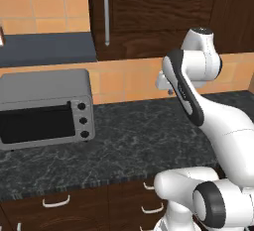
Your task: Take a straw from the drawer in front and place it inside the glass cup on the dining counter.
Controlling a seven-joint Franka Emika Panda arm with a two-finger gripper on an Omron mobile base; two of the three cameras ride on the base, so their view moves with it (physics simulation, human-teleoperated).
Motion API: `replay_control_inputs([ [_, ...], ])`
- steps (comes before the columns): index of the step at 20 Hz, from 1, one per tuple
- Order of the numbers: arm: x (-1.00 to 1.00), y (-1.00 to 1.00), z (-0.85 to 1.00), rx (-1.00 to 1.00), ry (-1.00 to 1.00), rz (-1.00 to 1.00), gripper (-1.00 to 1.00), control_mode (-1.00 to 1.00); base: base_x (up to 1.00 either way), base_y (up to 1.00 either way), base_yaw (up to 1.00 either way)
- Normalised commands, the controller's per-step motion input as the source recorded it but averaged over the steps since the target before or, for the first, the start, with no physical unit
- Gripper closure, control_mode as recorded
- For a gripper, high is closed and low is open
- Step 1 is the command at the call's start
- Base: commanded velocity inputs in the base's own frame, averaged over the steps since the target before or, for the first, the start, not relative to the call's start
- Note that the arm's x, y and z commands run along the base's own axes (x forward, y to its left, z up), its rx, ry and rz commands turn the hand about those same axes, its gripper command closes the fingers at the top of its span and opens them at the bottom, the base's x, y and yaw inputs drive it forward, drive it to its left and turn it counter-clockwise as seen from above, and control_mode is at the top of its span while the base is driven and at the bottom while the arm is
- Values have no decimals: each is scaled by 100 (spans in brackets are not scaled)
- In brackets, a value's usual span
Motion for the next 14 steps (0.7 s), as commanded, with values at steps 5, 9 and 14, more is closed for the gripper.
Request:
replay_control_inputs([
  [5,0,0,0,0,0,0,-100,100,-44,21,0],
  [9,0,0,0,0,0,0,-100,100,-57,58,0],
  [14,0,0,0,0,0,0,-100,100,-2,85,-36],
])
